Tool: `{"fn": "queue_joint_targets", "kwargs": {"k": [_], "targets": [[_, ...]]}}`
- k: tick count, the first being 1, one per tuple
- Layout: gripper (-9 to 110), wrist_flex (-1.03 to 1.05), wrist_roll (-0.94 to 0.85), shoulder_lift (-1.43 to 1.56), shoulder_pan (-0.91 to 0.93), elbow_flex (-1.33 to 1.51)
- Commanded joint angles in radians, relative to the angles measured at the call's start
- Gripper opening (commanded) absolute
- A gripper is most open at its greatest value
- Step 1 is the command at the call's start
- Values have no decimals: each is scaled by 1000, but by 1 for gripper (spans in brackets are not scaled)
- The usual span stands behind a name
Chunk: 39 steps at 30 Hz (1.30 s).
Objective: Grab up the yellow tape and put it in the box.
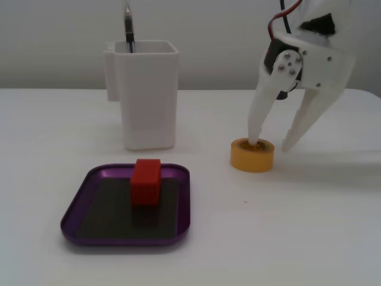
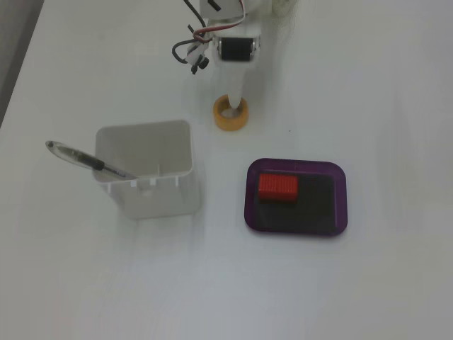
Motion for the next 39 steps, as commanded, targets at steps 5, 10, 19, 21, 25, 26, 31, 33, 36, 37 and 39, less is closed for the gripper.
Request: {"fn": "queue_joint_targets", "kwargs": {"k": [5, 10, 19, 21, 25, 26, 31, 33, 36, 37, 39], "targets": [[12, -14, 6, -156, 0, -31], [2, -8, 6, -209, -8, -37], [-1, 100, 11, 21, -20, -75], [-1, 156, 9, 137, -60, -100], [-1, 259, 8, 344, -202, -158], [-1, 273, 8, 385, -249, -173], [-1, 265, 9, 446, -465, -184], [-1, 213, 28, 417, -503, -179], [-1, 137, 52, 325, -511, -189], [-1, 112, 55, 284, -514, -190], [-1, 60, 57, 189, -518, -198]]}}
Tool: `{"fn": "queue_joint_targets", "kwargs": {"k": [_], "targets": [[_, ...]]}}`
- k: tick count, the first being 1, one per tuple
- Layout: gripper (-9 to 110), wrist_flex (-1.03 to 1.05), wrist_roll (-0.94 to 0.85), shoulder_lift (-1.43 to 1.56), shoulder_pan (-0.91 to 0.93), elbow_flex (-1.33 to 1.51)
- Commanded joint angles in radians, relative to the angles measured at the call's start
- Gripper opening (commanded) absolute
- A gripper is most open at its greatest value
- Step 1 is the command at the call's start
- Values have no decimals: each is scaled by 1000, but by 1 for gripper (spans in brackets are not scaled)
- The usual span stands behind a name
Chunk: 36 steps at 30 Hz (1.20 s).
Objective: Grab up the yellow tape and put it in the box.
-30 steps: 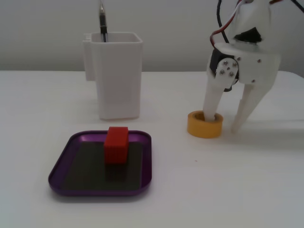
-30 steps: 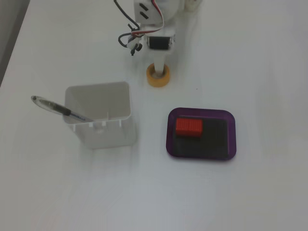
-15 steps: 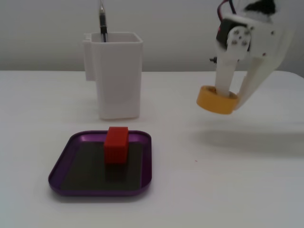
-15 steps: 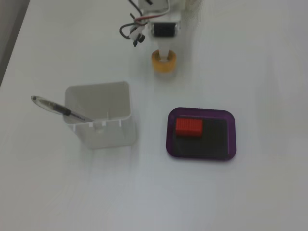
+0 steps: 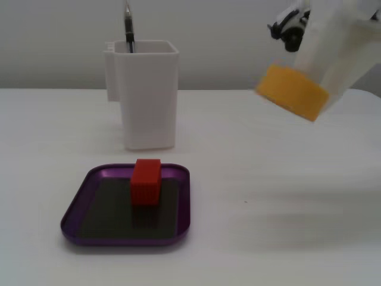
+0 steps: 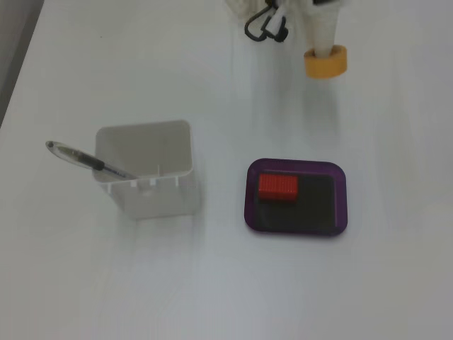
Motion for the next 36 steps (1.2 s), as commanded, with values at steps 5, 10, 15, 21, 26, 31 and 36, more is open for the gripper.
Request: {"fn": "queue_joint_targets", "kwargs": {"k": [5, 10, 15, 21, 26, 31, 36], "targets": [[-1, -172, 8, -339, -8, -178], [-1, -178, 8, -572, -5, -394], [-1, -166, 8, -772, -3, -603], [-1, -166, 9, -957, 64, -761], [-1, -166, 20, -1055, 101, -844], [-1, -164, 44, -1089, 101, -859], [0, -164, 44, -1098, 94, -859]]}}
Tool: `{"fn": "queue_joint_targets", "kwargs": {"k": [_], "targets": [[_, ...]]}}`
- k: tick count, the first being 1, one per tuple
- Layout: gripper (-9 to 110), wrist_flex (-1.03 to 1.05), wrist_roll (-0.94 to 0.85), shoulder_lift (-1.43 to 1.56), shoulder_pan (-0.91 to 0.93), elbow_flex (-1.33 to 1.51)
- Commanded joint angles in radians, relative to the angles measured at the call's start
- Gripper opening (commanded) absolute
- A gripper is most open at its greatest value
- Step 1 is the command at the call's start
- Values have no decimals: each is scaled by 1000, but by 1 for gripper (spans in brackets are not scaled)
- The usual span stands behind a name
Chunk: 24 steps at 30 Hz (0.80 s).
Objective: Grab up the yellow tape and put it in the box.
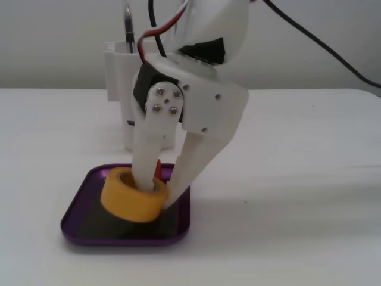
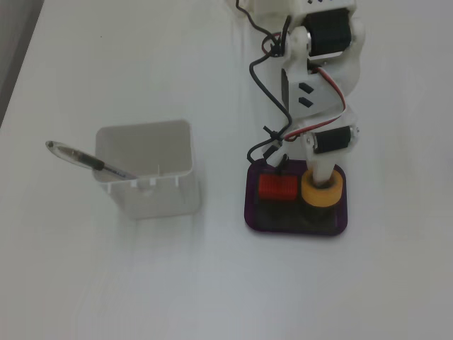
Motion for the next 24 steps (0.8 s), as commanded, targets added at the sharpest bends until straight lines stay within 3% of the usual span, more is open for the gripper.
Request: {"fn": "queue_joint_targets", "kwargs": {"k": [1, 10, 24], "targets": [[1, 0, 3, 5, -5, -49], [8, 98, 3, 29, -3, -87], [8, 689, 8, 489, -8, -426]]}}
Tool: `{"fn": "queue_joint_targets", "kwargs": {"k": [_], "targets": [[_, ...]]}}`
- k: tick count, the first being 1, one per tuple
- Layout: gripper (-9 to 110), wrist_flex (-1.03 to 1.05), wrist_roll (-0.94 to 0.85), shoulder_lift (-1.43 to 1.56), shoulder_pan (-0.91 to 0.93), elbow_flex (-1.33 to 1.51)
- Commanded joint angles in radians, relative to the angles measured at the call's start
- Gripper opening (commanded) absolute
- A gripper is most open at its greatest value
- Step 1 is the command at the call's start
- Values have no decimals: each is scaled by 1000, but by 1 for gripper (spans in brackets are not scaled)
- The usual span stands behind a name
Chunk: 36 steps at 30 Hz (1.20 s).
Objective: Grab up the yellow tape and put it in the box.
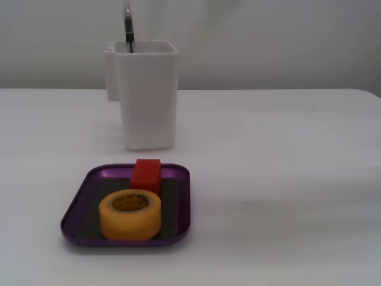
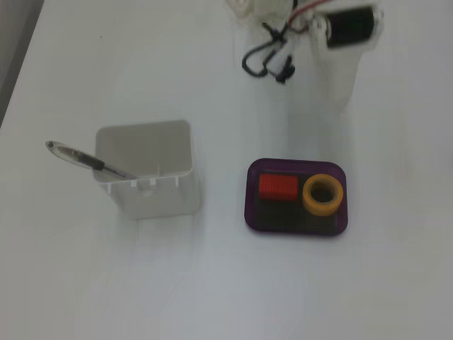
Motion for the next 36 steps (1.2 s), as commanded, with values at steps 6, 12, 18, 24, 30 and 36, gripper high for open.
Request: {"fn": "queue_joint_targets", "kwargs": {"k": [6, 12, 18, 24, 30, 36], "targets": [[8, 179, 74, 430, 9, 172], [8, 132, 72, 715, 98, 577], [8, 21, 80, 1032, 126, 1011], [8, -190, 81, 1379, 126, 1422], [8, -321, 80, 1717, 127, 1723], [8, -347, 84, 1934, 126, 1931]]}}
